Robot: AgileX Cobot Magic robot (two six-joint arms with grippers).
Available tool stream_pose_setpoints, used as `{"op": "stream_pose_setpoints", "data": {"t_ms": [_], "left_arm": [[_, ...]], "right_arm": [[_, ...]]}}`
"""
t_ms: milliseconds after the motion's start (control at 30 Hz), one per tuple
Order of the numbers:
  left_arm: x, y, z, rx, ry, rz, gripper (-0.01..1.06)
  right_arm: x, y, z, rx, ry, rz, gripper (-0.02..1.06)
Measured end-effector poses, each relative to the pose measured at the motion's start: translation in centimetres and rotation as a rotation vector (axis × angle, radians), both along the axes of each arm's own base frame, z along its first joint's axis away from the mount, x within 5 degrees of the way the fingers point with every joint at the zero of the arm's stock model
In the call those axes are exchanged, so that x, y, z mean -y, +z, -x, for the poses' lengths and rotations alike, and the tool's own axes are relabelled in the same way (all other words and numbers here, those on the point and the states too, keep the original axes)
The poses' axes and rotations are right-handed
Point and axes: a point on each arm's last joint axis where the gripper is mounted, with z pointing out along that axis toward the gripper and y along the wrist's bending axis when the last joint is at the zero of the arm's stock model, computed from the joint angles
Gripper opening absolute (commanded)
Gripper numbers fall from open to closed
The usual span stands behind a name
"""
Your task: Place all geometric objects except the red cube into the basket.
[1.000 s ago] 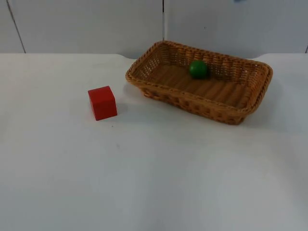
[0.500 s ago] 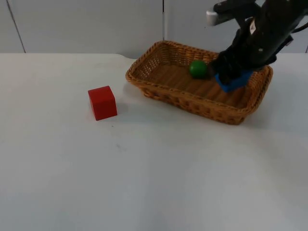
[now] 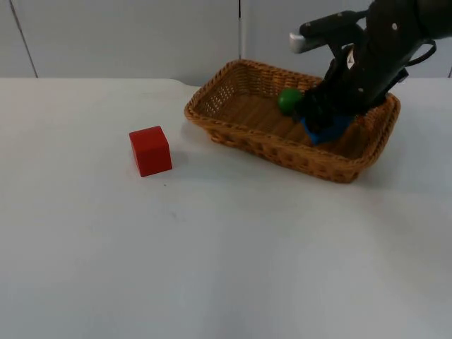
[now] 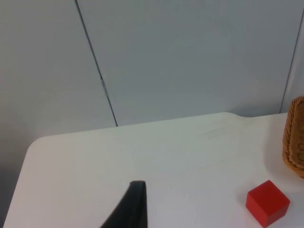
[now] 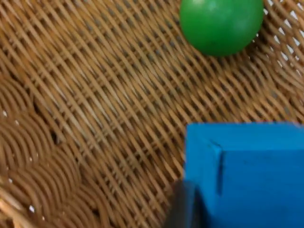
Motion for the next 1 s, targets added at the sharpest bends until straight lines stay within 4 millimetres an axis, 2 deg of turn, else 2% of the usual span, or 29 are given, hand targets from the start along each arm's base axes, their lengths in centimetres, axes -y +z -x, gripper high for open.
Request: {"op": "stream_pose_setpoints", "data": {"t_ms": [33,167,233,300,333,433,467,500,533,600,633,667,700,767,833,867,933,1000], "left_arm": [[0.0,0.0,0.0,0.0,0.0,0.0,1.03],[0.0,0.0,0.0,0.0,0.001,0.002,1.03],[0.0,0.0,0.0,0.0,0.001,0.002,1.03],[0.0,0.0,0.0,0.0,0.001,0.002,1.03],[0.0,0.0,0.0,0.0,0.001,0.002,1.03],[0.0,0.0,0.0,0.002,0.001,0.003,1.03],[0.0,0.0,0.0,0.004,0.0,0.004,1.03],[0.0,0.0,0.0,0.004,0.0,0.004,1.03],[0.0,0.1,0.0,0.008,-0.001,0.004,1.03],[0.0,0.1,0.0,0.015,-0.002,0.005,1.03],[0.0,0.2,-0.1,0.019,-0.003,0.006,1.03],[0.1,0.2,-0.1,0.026,-0.005,0.004,1.03],[0.1,0.2,-0.1,0.026,-0.005,0.004,1.03],[0.1,0.4,-0.2,0.047,-0.01,0.003,1.03],[0.1,0.5,-0.2,0.062,-0.014,0.005,1.03],[0.1,0.5,-0.2,0.062,-0.014,0.005,1.03],[0.2,0.6,-0.2,0.071,-0.016,0.007,1.03],[0.2,0.7,-0.2,0.08,-0.018,0.008,1.03]], "right_arm": [[0.0,0.2,-0.1,0.005,0.0,-0.002,1.05],[-0.1,1.4,-0.4,0.03,-0.002,-0.011,1.03],[-0.1,3.4,-0.3,0.054,-0.009,-0.017,1.03],[0.2,6.7,0.1,0.098,-0.016,-0.032,1.03],[0.2,6.7,0.1,0.098,-0.016,-0.032,1.03],[0.9,14.5,2.0,0.225,-0.014,-0.08,1.03],[1.3,17.8,3.2,0.276,-0.005,-0.104,1.03],[1.3,17.8,3.2,0.276,-0.005,-0.104,1.03],[1.8,21.1,4.7,0.329,0.002,-0.136,1.03],[3.5,26.6,7.7,0.427,0.002,-0.188,1.03],[5.0,29.2,9.4,0.476,-0.015,-0.205,1.03],[7.6,32.2,11.6,0.534,-0.059,-0.215,1.03],[7.6,32.2,11.6,0.534,-0.059,-0.215,1.03],[11.8,34.6,13.7,0.573,-0.148,-0.173,1.03],[15.6,35.9,15.8,0.576,-0.235,-0.115,1.03],[15.6,35.9,15.8,0.576,-0.235,-0.115,1.03],[18.9,35.8,17.6,0.555,-0.308,-0.097,1.03],[21.2,34.6,19.2,0.525,-0.35,-0.114,1.03]]}}
